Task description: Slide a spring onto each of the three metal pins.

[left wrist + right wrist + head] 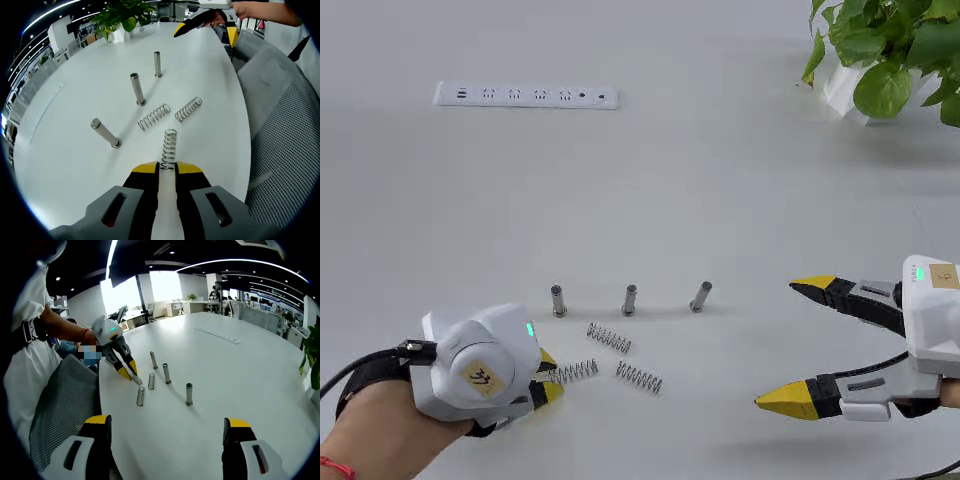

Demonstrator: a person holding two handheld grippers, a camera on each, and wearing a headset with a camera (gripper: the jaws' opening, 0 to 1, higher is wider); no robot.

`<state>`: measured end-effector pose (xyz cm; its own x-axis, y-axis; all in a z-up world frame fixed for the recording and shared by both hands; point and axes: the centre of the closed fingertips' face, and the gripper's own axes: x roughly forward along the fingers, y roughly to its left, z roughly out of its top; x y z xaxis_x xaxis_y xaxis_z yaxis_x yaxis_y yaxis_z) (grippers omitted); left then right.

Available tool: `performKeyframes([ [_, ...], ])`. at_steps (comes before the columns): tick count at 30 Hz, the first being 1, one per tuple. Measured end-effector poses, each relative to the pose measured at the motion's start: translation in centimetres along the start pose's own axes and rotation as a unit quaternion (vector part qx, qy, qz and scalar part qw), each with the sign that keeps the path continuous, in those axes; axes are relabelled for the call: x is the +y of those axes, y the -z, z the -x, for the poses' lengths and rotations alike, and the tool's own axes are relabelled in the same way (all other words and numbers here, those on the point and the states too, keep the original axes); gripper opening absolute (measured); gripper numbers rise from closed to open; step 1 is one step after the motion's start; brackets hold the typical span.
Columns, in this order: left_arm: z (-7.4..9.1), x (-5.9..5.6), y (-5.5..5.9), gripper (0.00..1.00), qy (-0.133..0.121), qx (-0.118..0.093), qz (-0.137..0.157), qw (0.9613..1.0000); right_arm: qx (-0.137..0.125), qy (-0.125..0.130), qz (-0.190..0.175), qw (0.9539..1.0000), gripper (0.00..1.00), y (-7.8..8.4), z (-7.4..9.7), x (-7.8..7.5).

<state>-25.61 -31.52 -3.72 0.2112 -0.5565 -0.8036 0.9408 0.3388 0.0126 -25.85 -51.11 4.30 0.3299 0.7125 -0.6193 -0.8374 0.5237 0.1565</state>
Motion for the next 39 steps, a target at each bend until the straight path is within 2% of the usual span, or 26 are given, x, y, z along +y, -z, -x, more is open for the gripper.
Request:
performKeyframes([
  [7, 0.0, -0.1, 0.0, 0.07, 0.000, 0.004, -0.013, 0.9999, 0.000, -0.001, -0.002, 1.0000, 0.92, 0.3, -0.1, -0.1],
  [22, 0.0, -0.5, 0.0, 0.07, 0.009, -0.002, -0.004, 1.0000, 0.000, -0.004, -0.004, 1.0000, 0.91, 0.6, -0.3, -0.3],
  [33, 0.7, -0.9, -0.3, 0.07, 0.012, -0.019, 0.013, 0.9997, 0.001, -0.004, -0.001, 1.0000, 0.91, 0.0, -0.2, 0.0],
  [39, 1.9, -0.9, -0.8, 0.07, 0.008, -0.042, 0.028, 0.9987, -0.006, -0.006, 0.008, 0.9999, 0.90, -1.2, 0.0, 0.4],
])
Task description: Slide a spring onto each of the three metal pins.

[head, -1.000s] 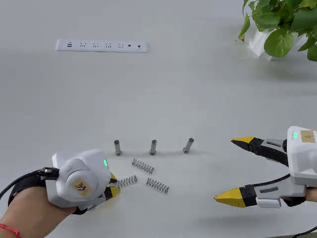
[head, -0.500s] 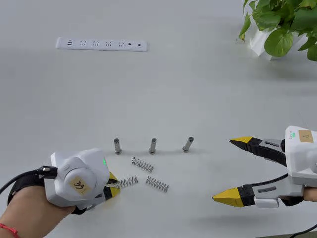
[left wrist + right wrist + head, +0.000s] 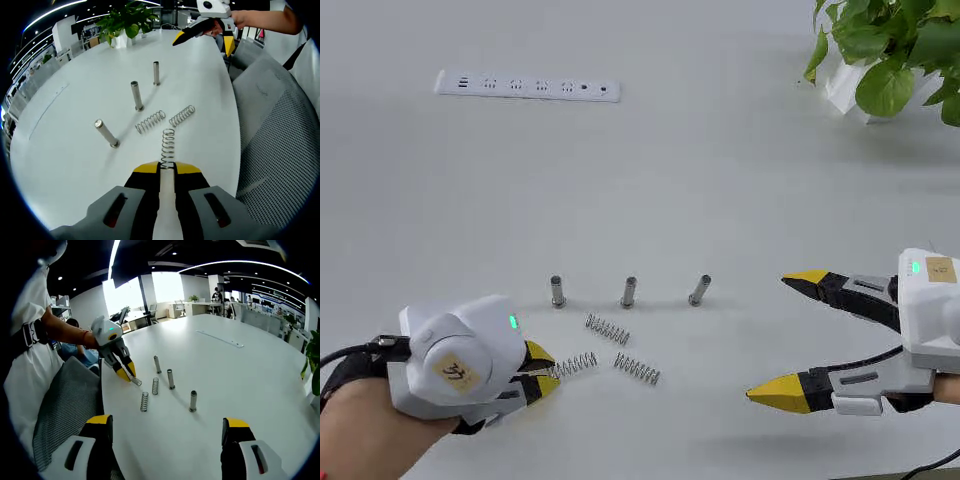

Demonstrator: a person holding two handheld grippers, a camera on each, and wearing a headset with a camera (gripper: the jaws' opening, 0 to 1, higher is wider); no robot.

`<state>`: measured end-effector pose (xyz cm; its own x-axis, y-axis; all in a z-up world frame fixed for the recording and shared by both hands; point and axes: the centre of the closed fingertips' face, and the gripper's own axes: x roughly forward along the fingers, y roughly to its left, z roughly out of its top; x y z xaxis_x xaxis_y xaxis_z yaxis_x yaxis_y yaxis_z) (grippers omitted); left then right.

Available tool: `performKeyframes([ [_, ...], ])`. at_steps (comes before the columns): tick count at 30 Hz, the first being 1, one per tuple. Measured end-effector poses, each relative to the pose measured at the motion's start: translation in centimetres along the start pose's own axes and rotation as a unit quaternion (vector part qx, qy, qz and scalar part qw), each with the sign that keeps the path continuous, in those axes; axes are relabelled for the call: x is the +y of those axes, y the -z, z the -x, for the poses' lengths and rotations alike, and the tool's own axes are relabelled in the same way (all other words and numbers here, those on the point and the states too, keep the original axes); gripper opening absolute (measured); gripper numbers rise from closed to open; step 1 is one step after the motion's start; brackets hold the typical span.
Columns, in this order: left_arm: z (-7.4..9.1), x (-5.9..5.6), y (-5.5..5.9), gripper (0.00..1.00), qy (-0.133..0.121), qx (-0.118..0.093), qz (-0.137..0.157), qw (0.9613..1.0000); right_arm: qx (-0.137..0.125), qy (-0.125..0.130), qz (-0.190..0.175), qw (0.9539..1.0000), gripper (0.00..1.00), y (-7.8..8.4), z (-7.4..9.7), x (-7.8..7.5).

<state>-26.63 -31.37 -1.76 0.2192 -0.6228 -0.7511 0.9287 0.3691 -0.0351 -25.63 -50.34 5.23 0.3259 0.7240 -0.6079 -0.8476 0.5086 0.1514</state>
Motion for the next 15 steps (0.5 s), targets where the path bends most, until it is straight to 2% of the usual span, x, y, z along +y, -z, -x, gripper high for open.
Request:
performKeyframes([
  [4, 0.8, 0.1, -0.7, 0.07, -0.007, -0.018, 0.011, 0.9998, -0.007, -0.003, 0.006, 1.0000, 0.88, -1.1, 0.0, 0.4],
  [7, 1.6, 0.2, -1.6, 0.07, -0.011, -0.042, 0.025, 0.9987, -0.016, -0.007, 0.014, 0.9998, 0.87, -2.3, -0.2, 0.9],
  [11, 2.7, 0.1, -3.1, 0.07, -0.019, -0.072, 0.035, 0.9966, -0.037, -0.017, 0.013, 0.9991, 0.84, -4.3, -0.6, 1.8],
  [15, 3.8, 0.1, -5.0, 0.07, -0.024, -0.107, 0.046, 0.9929, -0.056, -0.030, 0.002, 0.9980, 0.77, -6.4, -1.1, 2.9],
])
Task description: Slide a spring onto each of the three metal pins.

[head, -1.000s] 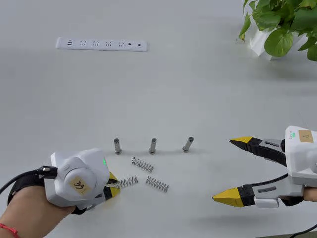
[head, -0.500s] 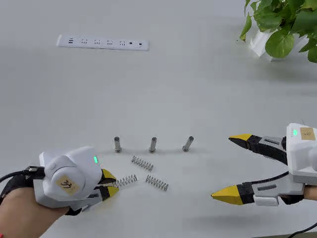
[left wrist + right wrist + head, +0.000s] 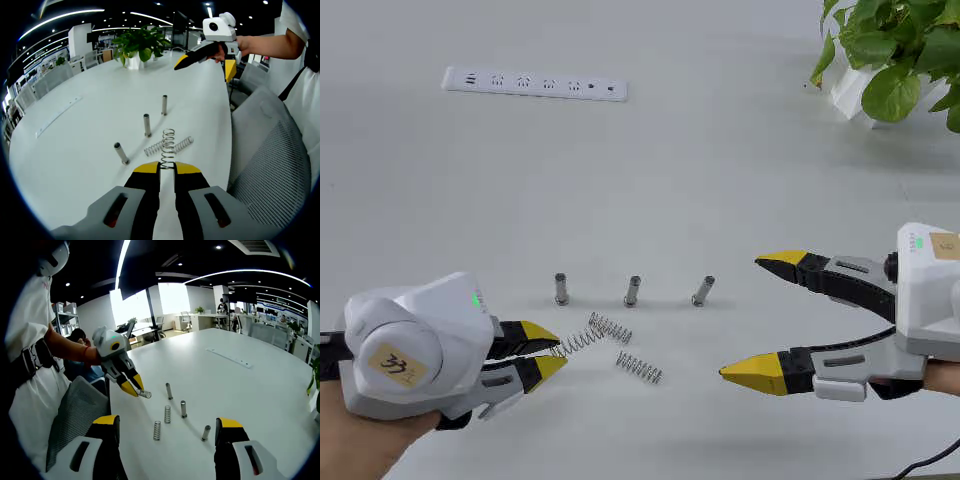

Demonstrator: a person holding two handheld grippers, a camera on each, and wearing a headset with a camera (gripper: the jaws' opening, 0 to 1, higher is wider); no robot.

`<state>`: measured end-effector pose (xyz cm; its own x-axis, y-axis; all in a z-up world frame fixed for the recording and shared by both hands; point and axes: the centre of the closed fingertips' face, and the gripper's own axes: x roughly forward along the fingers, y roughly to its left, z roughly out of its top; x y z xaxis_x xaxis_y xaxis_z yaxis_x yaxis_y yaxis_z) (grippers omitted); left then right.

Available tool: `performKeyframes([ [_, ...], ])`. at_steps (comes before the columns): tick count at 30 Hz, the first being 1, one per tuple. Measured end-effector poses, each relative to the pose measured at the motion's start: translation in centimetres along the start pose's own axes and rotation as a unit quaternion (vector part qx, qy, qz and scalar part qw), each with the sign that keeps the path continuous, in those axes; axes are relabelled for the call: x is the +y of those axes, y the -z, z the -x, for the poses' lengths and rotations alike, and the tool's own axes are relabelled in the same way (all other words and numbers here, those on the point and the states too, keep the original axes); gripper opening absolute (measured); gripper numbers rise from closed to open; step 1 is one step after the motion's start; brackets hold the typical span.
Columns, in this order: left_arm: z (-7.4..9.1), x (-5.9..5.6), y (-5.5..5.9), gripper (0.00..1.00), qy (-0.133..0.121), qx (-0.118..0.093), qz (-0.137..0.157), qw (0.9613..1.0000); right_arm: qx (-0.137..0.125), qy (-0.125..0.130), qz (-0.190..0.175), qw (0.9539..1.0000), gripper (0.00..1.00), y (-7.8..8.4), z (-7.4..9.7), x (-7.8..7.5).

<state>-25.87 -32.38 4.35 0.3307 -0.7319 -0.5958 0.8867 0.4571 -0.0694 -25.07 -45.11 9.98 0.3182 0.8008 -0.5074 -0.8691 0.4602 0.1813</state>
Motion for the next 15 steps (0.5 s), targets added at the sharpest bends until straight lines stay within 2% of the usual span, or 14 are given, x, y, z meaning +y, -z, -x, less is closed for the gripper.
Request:
performKeyframes([
  [3, 0.3, 0.0, -1.4, 0.07, -0.002, -0.024, 0.008, 0.9997, -0.022, -0.010, 0.001, 0.9997, 0.70, -1.6, -0.6, 0.8],
  [7, 0.6, -0.3, -3.3, 0.06, -0.001, -0.055, 0.015, 0.9984, -0.048, -0.026, -0.024, 0.9982, 0.58, -3.4, -1.7, 1.8],
  [10, 0.9, -0.6, -4.7, 0.07, 0.001, -0.077, 0.019, 0.9968, -0.065, -0.034, -0.057, 0.9956, 0.50, -4.5, -2.4, 2.4],
  [12, 1.0, -0.7, -5.5, 0.07, 0.002, -0.092, 0.023, 0.9955, -0.077, -0.033, -0.065, 0.9943, 0.44, -5.0, -2.7, 2.4],
  [15, 1.2, -0.8, -6.3, 0.07, 0.003, -0.106, 0.027, 0.9939, -0.089, -0.036, -0.087, 0.9916, 0.36, -5.6, -3.1, 2.5],
])
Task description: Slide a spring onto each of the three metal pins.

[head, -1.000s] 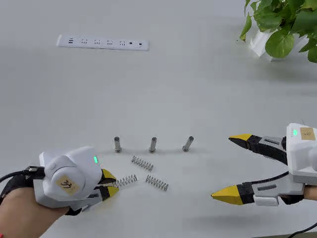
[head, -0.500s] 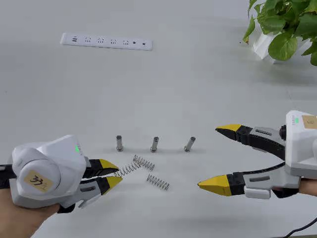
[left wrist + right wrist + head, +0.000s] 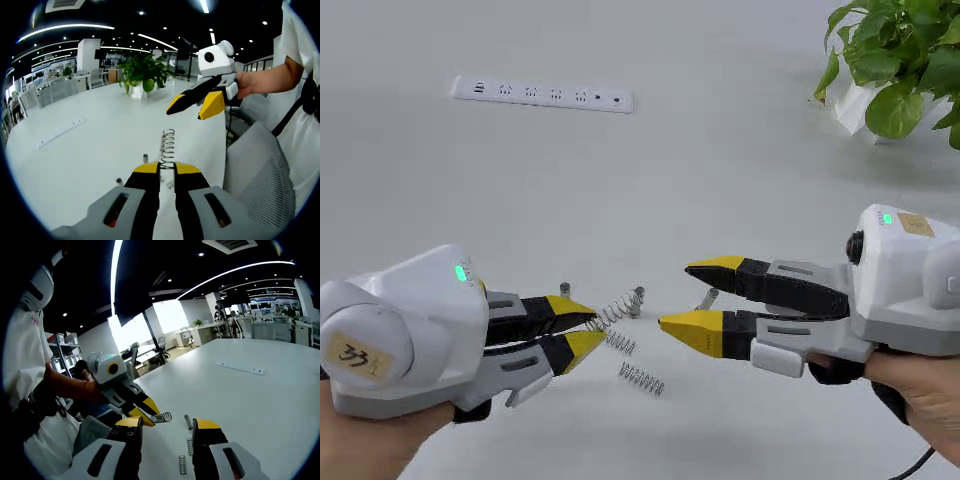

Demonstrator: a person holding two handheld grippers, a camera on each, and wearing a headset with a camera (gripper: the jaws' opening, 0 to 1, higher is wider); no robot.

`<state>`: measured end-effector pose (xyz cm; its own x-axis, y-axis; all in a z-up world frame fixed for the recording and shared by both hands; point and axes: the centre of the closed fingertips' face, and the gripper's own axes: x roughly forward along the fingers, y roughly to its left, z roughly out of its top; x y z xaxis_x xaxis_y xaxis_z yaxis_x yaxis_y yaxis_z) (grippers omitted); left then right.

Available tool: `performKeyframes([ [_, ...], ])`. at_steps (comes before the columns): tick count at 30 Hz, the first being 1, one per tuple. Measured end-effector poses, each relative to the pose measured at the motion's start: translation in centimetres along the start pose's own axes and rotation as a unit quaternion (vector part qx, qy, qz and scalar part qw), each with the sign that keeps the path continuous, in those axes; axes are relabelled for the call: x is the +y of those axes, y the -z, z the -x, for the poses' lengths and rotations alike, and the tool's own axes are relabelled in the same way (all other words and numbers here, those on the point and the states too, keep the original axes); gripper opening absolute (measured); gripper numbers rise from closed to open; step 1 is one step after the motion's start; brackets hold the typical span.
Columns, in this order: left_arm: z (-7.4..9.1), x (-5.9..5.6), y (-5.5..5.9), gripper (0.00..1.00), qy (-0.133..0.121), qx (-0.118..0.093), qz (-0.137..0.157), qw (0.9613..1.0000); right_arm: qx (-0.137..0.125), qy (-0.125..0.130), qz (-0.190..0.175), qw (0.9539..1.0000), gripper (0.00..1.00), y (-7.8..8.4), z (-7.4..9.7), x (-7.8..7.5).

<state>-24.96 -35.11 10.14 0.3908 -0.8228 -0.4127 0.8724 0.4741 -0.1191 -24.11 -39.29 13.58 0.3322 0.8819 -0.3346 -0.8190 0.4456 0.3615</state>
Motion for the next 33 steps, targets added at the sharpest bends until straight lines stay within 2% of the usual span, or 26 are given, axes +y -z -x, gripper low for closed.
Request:
performKeyframes([
  [5, 0.0, -0.2, -1.1, 0.07, 0.002, -0.022, 0.004, 0.9997, -0.025, -0.007, -0.046, 0.9986, 0.28, -0.8, -0.5, 0.2],
  [12, -0.1, -0.2, -2.3, 0.07, 0.006, -0.046, 0.011, 0.9989, -0.039, -0.016, -0.069, 0.9967, 0.21, -1.3, -0.9, 0.7],
  [16, -0.1, -0.3, -2.5, 0.07, 0.008, -0.050, 0.009, 0.9987, -0.053, -0.020, -0.085, 0.9947, 0.19, -1.7, -1.0, 0.7],
  [18, -0.1, -0.4, -2.7, 0.07, 0.008, -0.053, 0.011, 0.9985, -0.051, -0.020, -0.088, 0.9946, 0.17, -1.6, -0.9, 0.2],
  [23, 0.0, -0.5, -3.0, 0.07, 0.010, -0.061, 0.014, 0.9980, -0.060, -0.024, -0.103, 0.9925, 0.15, -1.7, -1.0, 0.6],
  [29, 0.0, -0.7, -3.2, 0.07, 0.011, -0.063, 0.014, 0.9979, -0.065, -0.027, -0.105, 0.9919, 0.08, -1.9, -1.0, 0.7],
  [33, 0.0, -0.7, -3.3, 0.07, 0.011, -0.064, 0.014, 0.9978, -0.066, -0.026, -0.104, 0.9920, 0.07, -2.0, -1.0, 0.8],
])
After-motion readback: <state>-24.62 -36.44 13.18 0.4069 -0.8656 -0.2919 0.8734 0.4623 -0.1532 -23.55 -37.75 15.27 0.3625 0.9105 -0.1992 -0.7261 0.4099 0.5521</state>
